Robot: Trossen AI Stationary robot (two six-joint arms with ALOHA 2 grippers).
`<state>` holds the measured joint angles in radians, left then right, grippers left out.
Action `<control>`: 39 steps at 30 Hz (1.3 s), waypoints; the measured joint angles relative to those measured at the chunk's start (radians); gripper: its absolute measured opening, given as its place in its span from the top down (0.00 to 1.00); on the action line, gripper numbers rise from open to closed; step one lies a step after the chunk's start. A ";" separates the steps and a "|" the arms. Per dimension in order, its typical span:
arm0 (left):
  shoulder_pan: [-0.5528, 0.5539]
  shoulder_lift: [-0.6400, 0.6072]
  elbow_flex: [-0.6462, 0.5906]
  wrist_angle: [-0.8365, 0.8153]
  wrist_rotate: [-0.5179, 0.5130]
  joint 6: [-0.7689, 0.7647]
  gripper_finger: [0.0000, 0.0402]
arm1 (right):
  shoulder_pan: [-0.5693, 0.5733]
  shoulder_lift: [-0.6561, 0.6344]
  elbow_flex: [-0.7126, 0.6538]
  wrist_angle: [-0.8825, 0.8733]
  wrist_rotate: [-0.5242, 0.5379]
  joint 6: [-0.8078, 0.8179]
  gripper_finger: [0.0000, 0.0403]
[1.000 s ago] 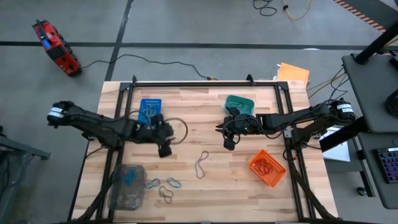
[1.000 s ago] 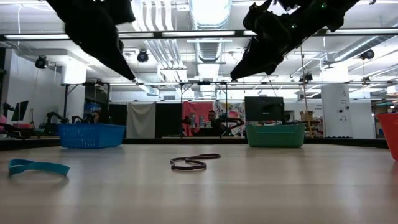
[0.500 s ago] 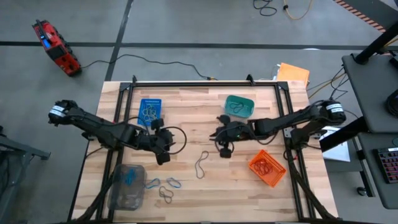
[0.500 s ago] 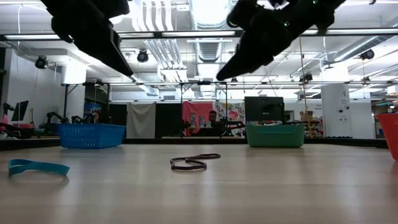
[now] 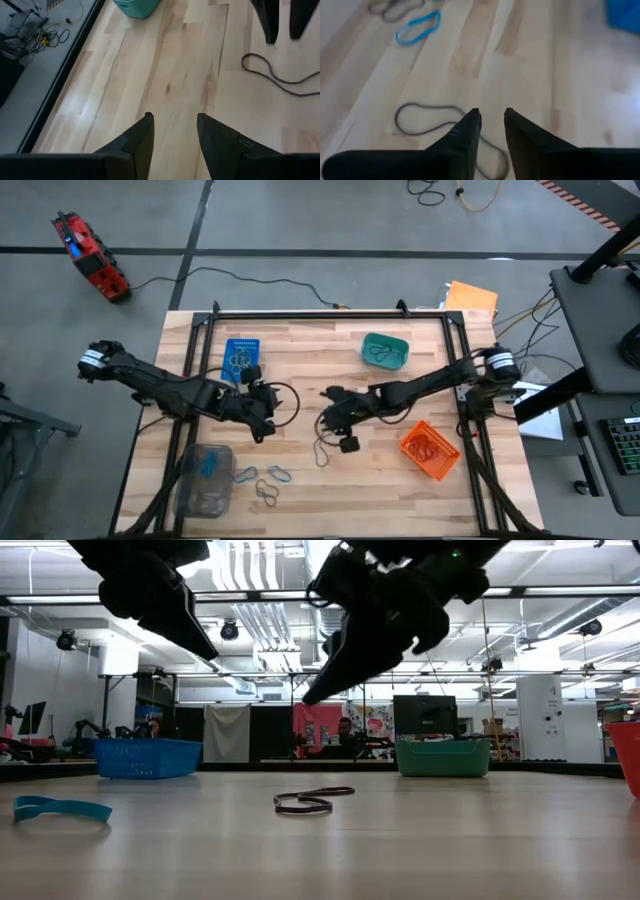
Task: Sort rubber bands into baskets
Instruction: Put the violet rubberband into the green bin
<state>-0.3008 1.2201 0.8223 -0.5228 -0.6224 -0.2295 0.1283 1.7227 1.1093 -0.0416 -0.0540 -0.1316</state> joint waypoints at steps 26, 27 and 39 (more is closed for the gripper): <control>-0.039 0.002 0.000 0.014 0.002 -0.072 0.67 | -0.002 0.271 0.117 -0.081 -0.014 -0.088 0.72; -0.039 0.003 0.000 0.016 0.002 -0.075 0.67 | -0.004 0.279 0.117 -0.077 -0.014 -0.089 0.74; -0.039 0.003 0.000 0.019 0.002 -0.098 0.67 | -0.013 0.317 0.116 -0.059 -0.045 -0.127 0.97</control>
<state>-0.3397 1.2228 0.8223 -0.5034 -0.6205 -0.3279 0.1158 2.0393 1.2258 -0.1003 -0.0988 -0.2589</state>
